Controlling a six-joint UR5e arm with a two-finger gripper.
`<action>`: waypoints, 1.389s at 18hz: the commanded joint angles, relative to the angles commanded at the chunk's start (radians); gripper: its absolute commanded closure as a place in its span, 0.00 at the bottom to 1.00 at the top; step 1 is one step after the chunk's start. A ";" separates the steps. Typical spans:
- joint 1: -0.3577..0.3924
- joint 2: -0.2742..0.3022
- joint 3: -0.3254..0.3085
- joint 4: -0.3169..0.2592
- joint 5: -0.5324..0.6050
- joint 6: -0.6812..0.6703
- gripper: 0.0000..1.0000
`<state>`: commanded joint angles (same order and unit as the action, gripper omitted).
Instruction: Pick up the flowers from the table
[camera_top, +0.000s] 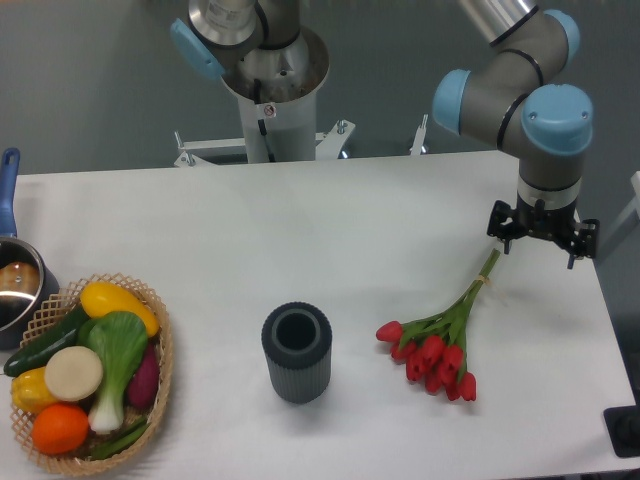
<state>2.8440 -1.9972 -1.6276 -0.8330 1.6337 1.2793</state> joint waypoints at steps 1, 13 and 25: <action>0.000 0.000 -0.002 0.000 0.000 0.000 0.00; -0.015 -0.034 -0.044 0.081 -0.006 -0.011 0.00; -0.156 -0.087 -0.043 0.078 0.000 -0.037 0.00</action>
<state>2.6875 -2.0847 -1.6705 -0.7547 1.6337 1.2426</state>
